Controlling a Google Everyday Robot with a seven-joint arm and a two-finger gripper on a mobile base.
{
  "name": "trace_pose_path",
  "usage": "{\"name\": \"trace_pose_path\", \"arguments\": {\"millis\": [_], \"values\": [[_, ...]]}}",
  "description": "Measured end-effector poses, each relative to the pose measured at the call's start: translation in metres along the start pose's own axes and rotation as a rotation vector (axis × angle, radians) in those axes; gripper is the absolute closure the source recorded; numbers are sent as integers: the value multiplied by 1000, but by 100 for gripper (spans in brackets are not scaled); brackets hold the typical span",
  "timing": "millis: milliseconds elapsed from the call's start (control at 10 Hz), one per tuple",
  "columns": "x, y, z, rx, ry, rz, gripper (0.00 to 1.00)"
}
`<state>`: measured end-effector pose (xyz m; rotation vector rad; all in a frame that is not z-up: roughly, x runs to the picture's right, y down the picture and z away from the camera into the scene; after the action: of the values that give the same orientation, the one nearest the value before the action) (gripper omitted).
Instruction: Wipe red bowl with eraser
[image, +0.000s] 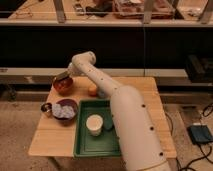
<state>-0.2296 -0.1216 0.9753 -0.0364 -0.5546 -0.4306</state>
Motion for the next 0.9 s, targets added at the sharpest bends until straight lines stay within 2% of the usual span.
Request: {"name": "trace_pose_path", "arguments": {"millis": [100, 500, 900], "values": [[-3, -4, 3, 2, -12, -13, 100], [-45, -14, 27, -3, -98, -89, 100], [-73, 2, 19, 14, -132, -127, 100]]}}
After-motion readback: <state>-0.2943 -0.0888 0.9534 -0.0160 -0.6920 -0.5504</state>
